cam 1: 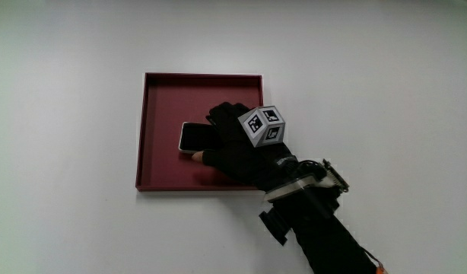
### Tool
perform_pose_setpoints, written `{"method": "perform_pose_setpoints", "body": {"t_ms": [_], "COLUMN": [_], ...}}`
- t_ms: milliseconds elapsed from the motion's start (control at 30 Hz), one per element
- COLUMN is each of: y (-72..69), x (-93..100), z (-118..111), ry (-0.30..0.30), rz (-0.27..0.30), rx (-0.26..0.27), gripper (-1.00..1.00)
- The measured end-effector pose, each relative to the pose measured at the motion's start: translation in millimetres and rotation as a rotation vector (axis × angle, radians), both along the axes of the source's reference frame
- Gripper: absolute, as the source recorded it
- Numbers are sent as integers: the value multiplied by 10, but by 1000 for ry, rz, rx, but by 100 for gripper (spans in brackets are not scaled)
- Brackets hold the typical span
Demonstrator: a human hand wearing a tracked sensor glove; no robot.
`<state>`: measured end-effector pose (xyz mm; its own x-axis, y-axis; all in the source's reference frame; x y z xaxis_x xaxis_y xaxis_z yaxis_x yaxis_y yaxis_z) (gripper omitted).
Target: Place eraser
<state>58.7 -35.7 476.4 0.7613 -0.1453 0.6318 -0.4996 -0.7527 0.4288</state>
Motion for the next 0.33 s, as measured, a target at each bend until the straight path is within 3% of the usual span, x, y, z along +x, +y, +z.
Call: {"method": "perform_pose_setpoints", "body": {"t_ms": [33,100,167,333], "y": [2,4,21,68], "x": [30,99,172,355], "z": [-56,-88,-224,-529], "ry": [3,-84,-71,-90], "rz": [-10,-62,-69,-103], "rx": [-2,-41,-78,-107], "gripper": [-89,-96,-100,-100]}}
